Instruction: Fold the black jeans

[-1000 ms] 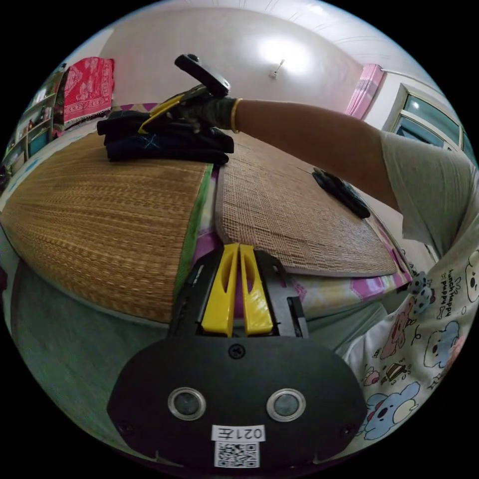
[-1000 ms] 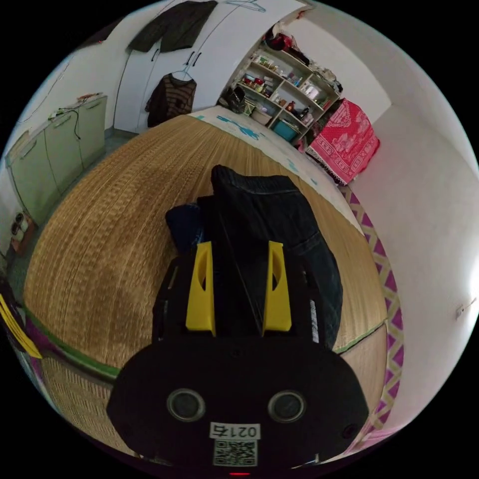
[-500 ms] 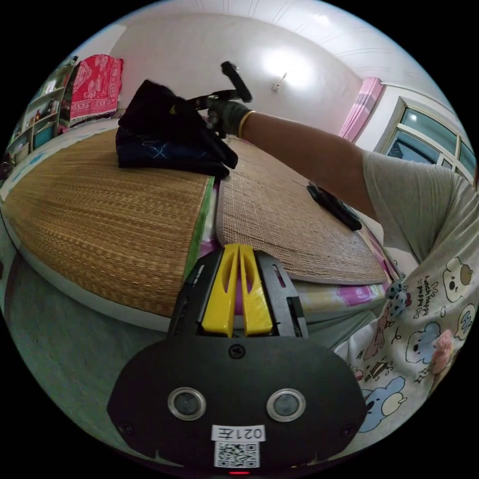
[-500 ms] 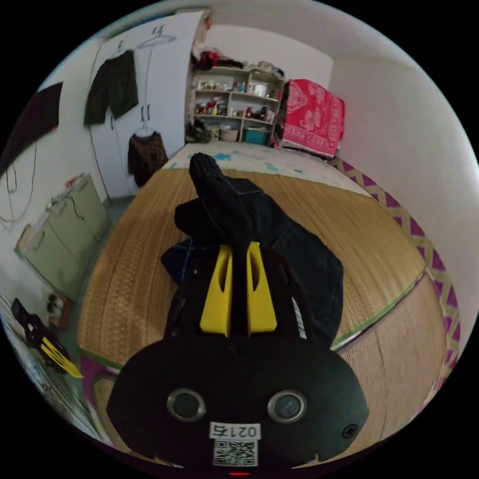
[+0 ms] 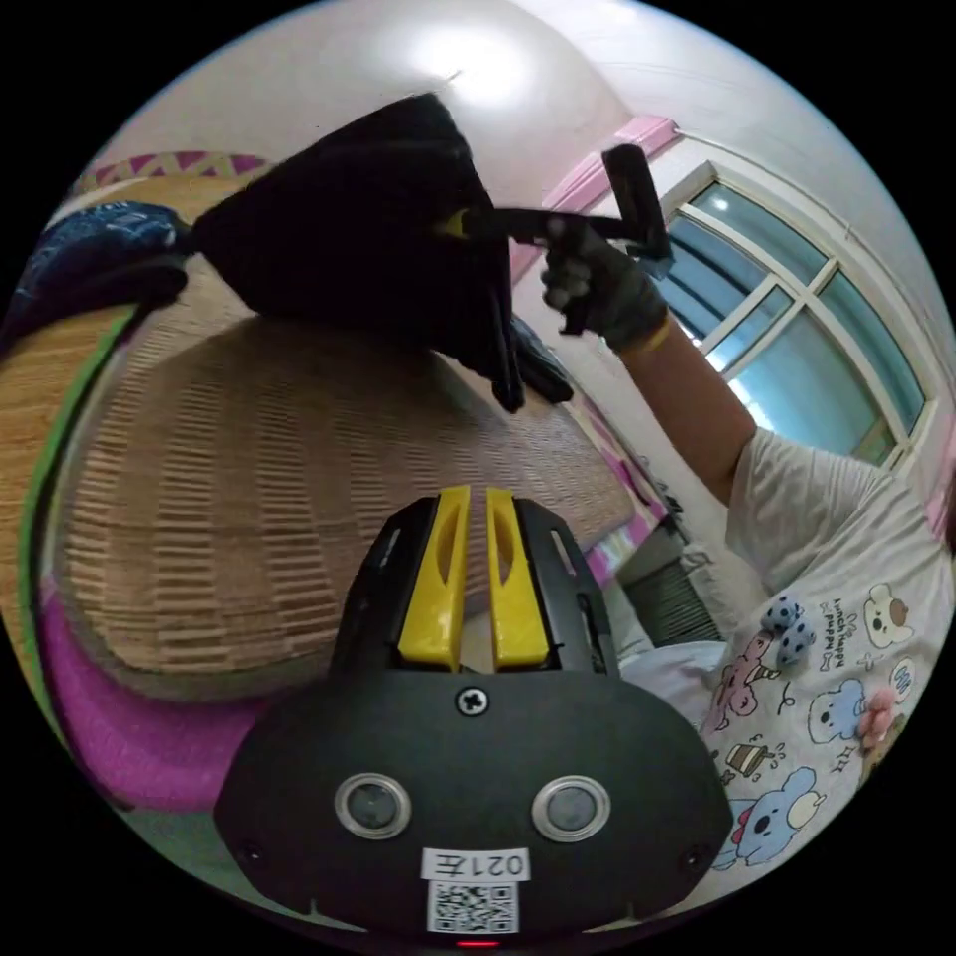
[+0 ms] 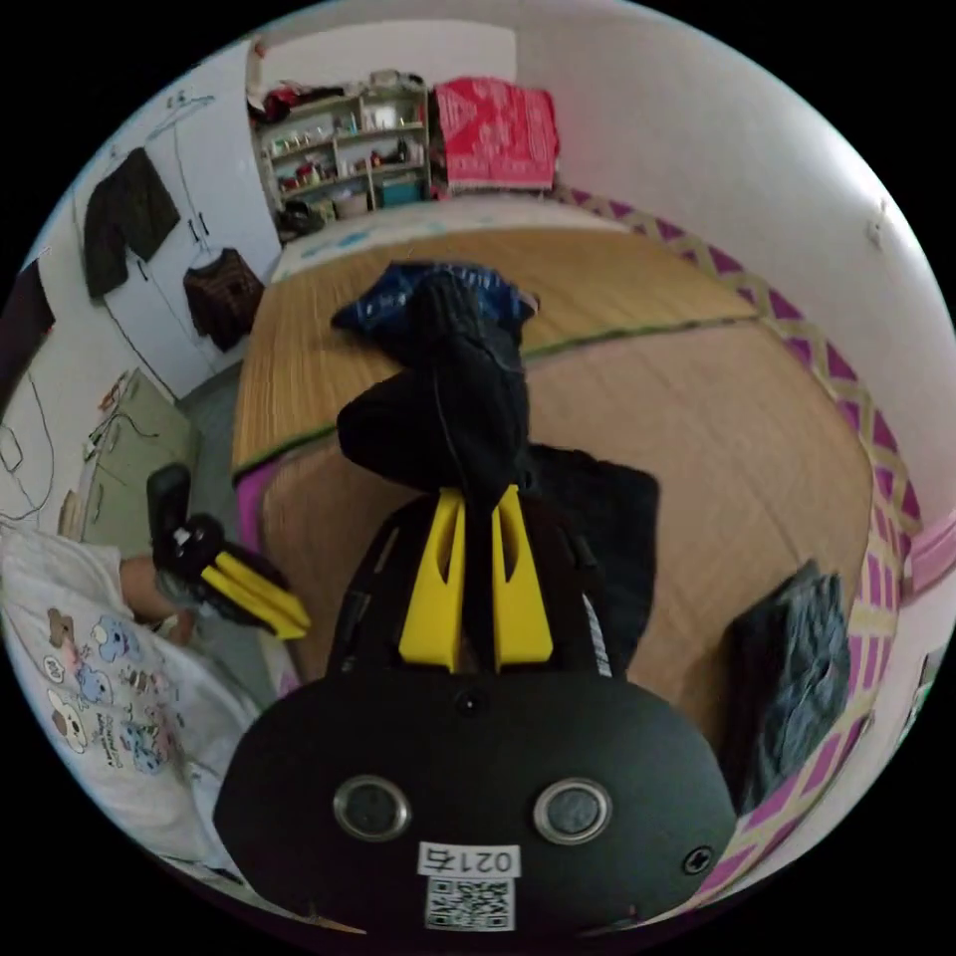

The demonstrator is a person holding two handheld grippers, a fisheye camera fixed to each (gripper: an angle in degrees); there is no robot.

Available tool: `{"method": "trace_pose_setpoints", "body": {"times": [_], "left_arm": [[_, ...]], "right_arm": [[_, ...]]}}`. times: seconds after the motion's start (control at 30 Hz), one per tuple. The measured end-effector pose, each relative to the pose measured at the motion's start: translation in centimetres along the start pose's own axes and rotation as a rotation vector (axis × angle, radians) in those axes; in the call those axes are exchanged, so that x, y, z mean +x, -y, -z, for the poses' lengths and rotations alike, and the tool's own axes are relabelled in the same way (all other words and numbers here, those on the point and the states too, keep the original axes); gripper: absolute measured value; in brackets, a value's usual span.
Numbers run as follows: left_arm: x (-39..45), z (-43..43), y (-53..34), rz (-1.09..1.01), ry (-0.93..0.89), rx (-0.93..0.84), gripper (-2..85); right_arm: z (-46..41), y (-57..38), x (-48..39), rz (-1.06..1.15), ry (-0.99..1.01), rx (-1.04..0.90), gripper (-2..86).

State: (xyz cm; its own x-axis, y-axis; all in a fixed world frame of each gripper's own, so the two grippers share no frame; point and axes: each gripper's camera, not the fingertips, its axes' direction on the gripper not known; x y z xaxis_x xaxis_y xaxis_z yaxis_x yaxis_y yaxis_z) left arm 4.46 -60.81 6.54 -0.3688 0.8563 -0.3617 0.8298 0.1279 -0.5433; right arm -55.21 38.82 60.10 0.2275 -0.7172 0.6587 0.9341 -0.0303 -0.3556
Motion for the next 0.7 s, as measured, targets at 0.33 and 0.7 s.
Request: {"method": "trace_pose_setpoints", "body": {"times": [0.33,0.7], "left_arm": [[-1.1,3.8,-3.0,0.12,0.15,0.056,-0.2],[-2.9,5.2,-2.0,0.253,0.337,0.252,6.5]], "right_arm": [[-2.7,-7.4,-10.8,0.094,-0.098,-0.124,9.0],[-2.3,-7.9,-10.7,0.154,-0.131,-0.049,8.9]]}}
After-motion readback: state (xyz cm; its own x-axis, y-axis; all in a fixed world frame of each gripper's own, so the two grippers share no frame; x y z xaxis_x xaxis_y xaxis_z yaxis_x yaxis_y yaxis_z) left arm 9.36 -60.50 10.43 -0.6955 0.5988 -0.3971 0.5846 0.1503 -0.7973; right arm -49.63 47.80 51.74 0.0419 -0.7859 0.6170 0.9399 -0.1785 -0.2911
